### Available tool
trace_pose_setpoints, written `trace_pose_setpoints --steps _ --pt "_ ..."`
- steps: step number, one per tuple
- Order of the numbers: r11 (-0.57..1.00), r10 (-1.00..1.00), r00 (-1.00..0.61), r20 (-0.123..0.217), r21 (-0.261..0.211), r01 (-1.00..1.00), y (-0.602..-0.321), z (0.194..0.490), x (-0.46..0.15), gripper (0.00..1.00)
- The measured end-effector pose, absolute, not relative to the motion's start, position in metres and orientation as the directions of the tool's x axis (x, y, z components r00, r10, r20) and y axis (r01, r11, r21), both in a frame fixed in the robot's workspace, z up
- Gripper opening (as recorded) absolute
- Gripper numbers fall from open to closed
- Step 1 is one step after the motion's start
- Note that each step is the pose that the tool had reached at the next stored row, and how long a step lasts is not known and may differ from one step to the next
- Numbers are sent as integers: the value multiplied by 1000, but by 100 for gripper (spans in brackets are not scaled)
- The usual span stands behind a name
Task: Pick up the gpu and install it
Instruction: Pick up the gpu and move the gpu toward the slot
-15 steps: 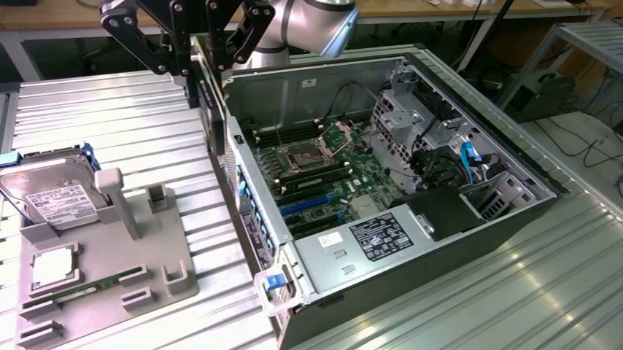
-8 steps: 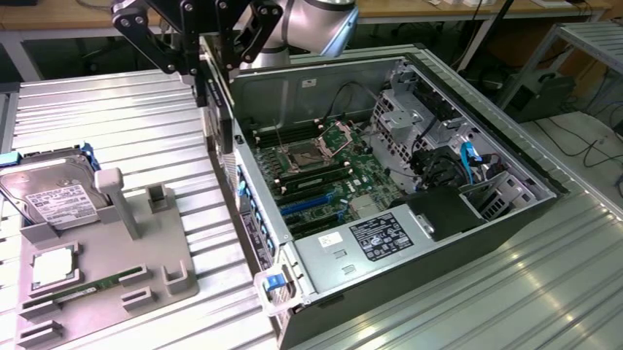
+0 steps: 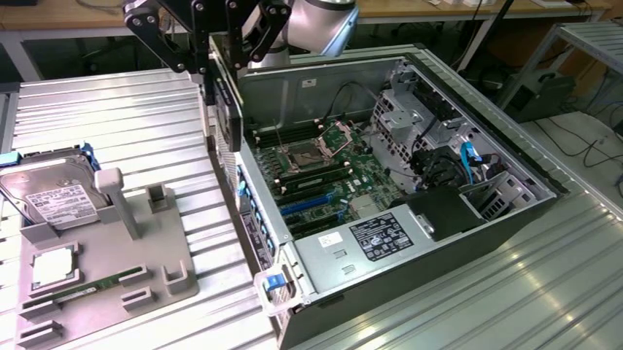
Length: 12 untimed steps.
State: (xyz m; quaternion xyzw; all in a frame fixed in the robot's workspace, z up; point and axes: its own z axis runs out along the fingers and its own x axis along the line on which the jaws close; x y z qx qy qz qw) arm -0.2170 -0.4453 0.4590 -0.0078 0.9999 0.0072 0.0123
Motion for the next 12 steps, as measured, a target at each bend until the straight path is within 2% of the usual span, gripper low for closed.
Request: trace_pose_setpoints --steps 12 --pt "1000 -15 -1000 -25 14 -16 -445 459 -203 28"
